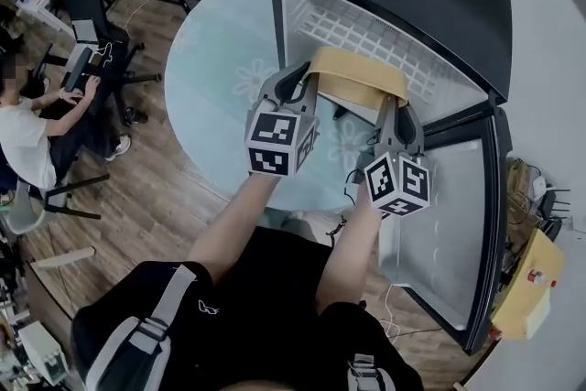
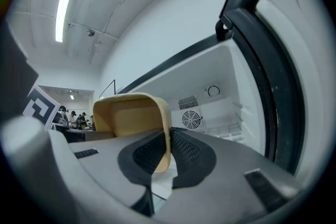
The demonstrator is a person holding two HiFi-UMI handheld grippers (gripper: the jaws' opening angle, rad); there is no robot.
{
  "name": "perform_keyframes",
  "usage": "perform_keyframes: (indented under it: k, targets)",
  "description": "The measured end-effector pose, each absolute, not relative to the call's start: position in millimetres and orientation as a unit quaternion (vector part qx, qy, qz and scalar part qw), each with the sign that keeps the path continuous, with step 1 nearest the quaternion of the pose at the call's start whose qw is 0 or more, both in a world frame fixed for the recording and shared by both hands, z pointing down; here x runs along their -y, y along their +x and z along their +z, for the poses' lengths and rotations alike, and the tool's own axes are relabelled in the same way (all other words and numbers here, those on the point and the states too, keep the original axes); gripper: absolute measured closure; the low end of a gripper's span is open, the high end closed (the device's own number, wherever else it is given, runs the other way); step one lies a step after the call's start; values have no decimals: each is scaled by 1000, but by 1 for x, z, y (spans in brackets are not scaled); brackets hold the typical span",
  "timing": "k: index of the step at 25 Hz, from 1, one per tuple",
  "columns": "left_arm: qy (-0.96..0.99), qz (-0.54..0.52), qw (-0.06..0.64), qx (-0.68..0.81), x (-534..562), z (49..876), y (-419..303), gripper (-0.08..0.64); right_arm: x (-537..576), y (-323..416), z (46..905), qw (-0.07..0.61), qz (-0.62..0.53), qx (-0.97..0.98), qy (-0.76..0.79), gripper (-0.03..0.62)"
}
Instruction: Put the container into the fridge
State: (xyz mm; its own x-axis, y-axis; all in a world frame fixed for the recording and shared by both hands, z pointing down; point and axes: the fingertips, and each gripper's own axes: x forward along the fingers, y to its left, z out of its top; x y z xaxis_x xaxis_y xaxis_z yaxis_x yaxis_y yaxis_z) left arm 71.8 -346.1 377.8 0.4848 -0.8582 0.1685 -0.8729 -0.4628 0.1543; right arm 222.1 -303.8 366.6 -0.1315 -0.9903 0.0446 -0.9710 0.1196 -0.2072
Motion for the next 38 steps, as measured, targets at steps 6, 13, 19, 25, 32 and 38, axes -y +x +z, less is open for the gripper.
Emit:
perform_keyframes:
  k: [6, 13, 19, 25, 32, 38]
  targets:
    - [855, 34, 136, 500, 374, 394, 74, 538, 320, 220, 386, 36, -112, -738, -664, 561]
    - [861, 37, 155, 484, 390, 408, 89, 538, 331, 234, 395, 22, -119, -724, -679, 561]
    - [871, 32, 160, 464, 403, 414, 97, 538, 342, 239, 398, 15, -120, -716, -688, 560]
    - [880, 39, 161, 446, 414, 419, 106, 538, 352, 248, 401, 4, -122, -710, -693, 560]
    - [883, 44, 157, 440, 427, 428, 112, 538, 363, 252, 409, -7, -132, -702, -700, 556]
    - [887, 41, 154, 433, 436, 433, 119, 525, 370, 256, 408, -7, -123, -700, -704, 541]
